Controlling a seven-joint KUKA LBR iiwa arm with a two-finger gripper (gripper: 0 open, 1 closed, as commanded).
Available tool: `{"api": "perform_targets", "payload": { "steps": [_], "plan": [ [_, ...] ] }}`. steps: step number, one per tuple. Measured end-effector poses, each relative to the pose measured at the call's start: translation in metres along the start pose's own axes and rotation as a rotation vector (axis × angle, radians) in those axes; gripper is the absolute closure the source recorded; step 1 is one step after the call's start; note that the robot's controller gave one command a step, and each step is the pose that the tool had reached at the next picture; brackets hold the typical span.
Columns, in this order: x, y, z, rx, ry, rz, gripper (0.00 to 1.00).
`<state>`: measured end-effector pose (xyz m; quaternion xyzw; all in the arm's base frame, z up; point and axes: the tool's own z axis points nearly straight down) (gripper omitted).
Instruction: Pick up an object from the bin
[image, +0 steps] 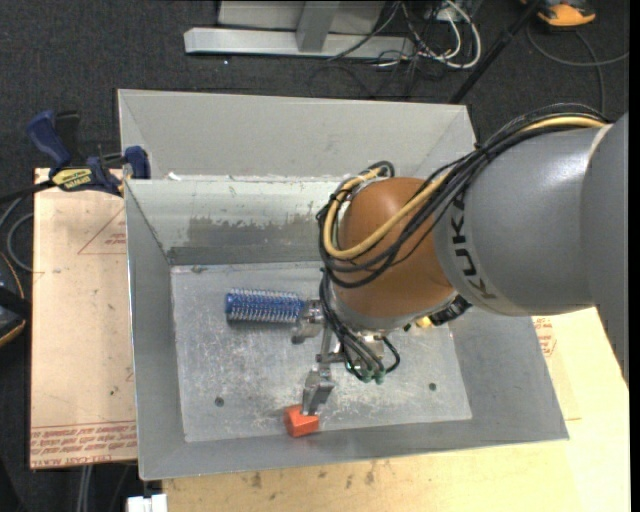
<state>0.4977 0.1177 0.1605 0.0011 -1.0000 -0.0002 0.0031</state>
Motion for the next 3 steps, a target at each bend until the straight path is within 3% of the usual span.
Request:
{"api": "perform_targets", "payload": {
  "steps": [1, 2, 3],
  "plan": [
    [0.000, -0.012, 0.086, -0.003, -0.018, -0.180, 0.00],
    [0.017, -0.009, 0.060, -0.001, -0.013, -0.190, 0.00],
    [0.012, -0.012, 0.060, 0.001, -0.010, -0.451, 0.00]
  ]
}}
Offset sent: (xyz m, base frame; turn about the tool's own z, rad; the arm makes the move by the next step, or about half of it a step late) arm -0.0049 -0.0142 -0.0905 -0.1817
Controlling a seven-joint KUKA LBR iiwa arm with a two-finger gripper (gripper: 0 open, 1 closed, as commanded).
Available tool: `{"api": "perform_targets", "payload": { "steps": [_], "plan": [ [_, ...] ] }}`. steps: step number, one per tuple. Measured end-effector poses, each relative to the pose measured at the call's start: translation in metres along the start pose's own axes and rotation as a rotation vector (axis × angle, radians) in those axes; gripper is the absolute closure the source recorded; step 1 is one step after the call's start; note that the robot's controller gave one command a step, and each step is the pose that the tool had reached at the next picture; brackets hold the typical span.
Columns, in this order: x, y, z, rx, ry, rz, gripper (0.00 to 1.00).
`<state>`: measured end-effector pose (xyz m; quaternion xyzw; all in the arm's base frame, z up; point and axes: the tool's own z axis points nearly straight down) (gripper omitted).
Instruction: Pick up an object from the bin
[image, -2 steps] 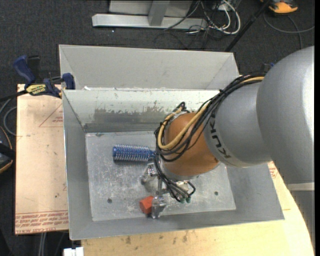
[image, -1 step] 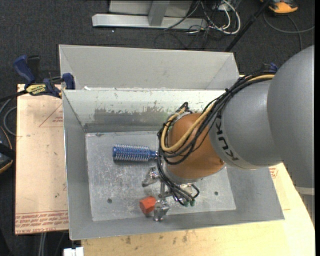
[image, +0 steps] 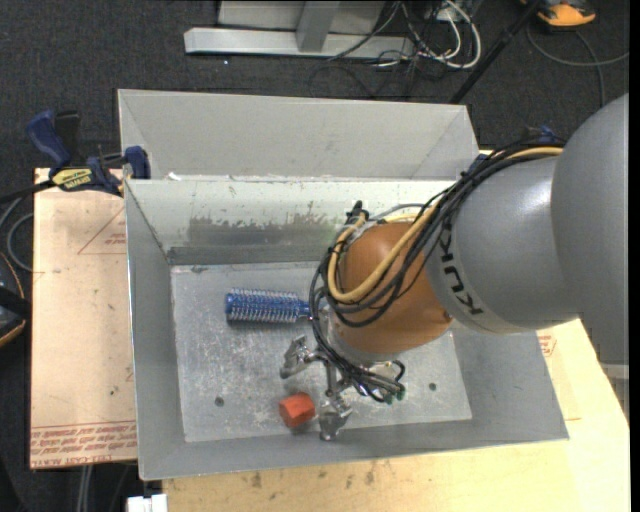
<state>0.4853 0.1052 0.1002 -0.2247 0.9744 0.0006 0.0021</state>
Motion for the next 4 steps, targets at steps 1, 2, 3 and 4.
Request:
{"api": "perform_targets", "payload": {
  "steps": [1, 2, 3, 4],
  "plan": [
    [-0.007, 0.004, 0.023, 0.007, -0.022, -0.227, 0.00],
    [-0.009, 0.012, 0.023, 0.011, -0.022, -0.322, 0.00],
    [-0.006, 0.014, 0.024, 0.005, -0.013, -0.323, 1.00],
    [-0.008, 0.015, -0.013, 0.000, -0.002, -0.319, 1.00]
  ]
}}
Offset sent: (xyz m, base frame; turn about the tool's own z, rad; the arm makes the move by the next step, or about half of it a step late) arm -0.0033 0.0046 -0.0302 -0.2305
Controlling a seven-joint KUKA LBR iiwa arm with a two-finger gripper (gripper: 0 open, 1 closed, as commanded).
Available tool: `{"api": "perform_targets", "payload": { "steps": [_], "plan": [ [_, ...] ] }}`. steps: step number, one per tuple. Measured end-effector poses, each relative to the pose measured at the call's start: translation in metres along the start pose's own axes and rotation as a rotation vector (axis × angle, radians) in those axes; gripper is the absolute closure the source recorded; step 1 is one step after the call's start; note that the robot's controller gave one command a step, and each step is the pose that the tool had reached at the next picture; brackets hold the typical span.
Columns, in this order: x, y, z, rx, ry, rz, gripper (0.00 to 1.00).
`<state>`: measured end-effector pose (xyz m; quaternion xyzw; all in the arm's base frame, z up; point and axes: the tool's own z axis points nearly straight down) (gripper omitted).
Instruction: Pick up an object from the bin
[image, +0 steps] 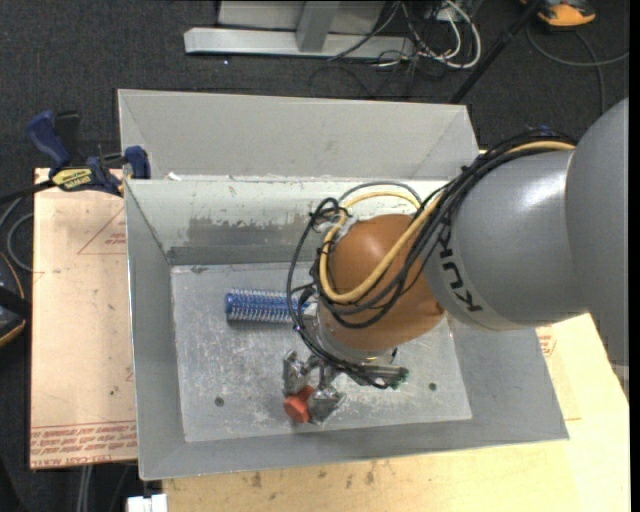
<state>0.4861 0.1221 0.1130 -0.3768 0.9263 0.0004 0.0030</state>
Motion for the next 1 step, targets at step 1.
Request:
{"api": "perform_targets", "payload": {
  "steps": [1],
  "plan": [
    [-0.0027, -0.0008, -0.0699, 0.002, -0.003, 0.003, 1.00]
  ]
}}
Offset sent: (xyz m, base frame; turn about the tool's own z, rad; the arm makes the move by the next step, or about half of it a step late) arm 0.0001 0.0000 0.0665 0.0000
